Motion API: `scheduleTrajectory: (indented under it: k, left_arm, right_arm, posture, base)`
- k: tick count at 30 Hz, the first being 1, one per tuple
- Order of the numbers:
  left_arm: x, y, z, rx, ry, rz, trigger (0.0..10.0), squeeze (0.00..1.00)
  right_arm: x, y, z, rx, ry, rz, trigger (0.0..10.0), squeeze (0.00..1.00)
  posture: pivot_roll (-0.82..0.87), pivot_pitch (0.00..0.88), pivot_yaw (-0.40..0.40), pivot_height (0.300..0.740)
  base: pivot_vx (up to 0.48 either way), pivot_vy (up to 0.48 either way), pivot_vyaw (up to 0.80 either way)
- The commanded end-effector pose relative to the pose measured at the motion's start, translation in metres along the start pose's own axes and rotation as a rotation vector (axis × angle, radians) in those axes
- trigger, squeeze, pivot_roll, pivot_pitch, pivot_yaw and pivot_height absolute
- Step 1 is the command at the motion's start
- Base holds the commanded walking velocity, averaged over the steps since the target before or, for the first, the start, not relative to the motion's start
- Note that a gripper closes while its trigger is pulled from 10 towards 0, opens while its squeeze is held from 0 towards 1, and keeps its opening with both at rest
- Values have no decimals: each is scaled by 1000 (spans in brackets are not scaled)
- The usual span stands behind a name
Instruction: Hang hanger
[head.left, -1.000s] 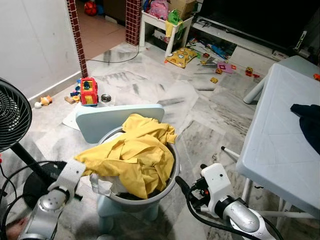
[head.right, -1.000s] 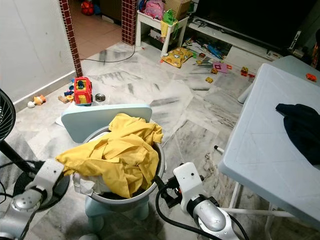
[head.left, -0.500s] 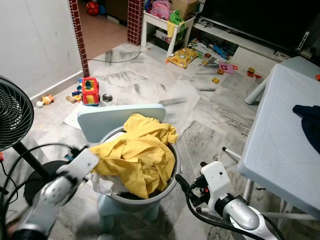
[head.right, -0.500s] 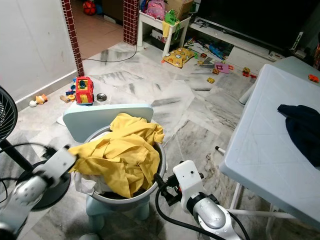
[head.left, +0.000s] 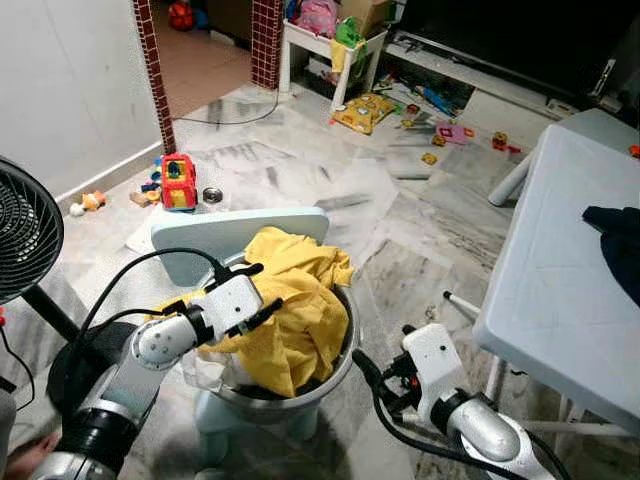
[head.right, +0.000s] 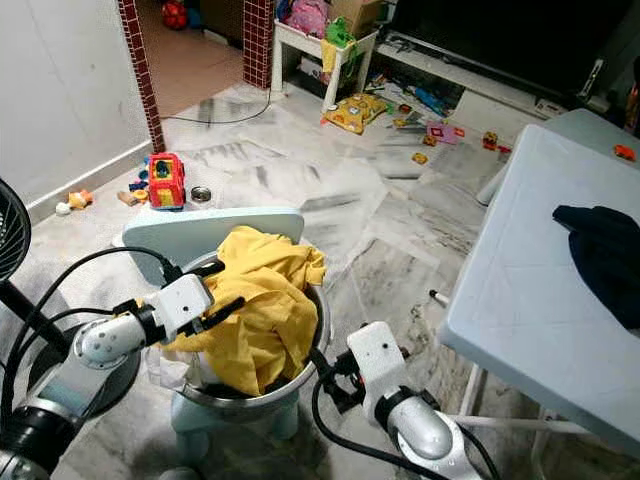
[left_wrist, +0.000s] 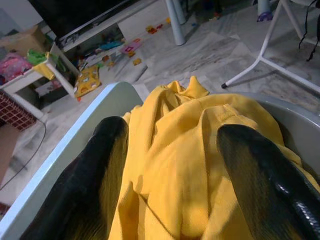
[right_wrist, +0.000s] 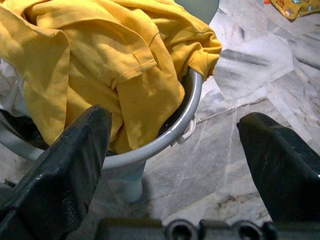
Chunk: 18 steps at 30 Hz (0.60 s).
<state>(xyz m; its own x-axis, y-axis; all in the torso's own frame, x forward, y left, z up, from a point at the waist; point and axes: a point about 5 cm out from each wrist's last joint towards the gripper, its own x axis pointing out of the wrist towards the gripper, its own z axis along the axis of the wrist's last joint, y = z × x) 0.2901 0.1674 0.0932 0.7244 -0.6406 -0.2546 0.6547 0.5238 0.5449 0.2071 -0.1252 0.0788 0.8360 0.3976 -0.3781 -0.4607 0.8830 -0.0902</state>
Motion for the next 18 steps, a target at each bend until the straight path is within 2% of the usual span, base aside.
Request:
scheduleTrajectory:
  k: [1,5,10,15,16,18]
  left_arm:
    - [-6,-4,-2,-23,20,-14,10000,1000]
    - [-17,-19,-13,-88,55,-50,10000,1000]
    - [-23,-30,-29,-103,143,-93,10000,1000]
    - [-13,-23,-35,-109,193,-109,10000,1000]
    - [-10,-20,-40,-97,240,-126,10000,1000]
    - [-8,-18,-44,-93,261,-133,10000,1000]
  right_arm:
    - [-5,-7,0,-10,8,-25,10000,0]
    - [-3,-10,0,-14,12,-25,10000,0]
    - [-1,-8,2,-17,8,-9,10000,0]
    - [-1,-6,3,-20,9,3,10000,0]
    - [-3,-7,2,-19,10,-4,10000,0]
    - [-4,-8,2,-19,11,-12,10000,0]
  posture:
    - [114,108,-145,740]
    - [121,113,-150,740]
    - [127,120,-163,740]
    - [117,120,-161,740]
    - [106,120,-154,740]
    - [99,121,-147,740]
  base:
    - [0,0,0]
    - [0,0,0]
    - [0,0,0]
    - [0,0,0]
    - [0,0,0]
    - [0,0,0]
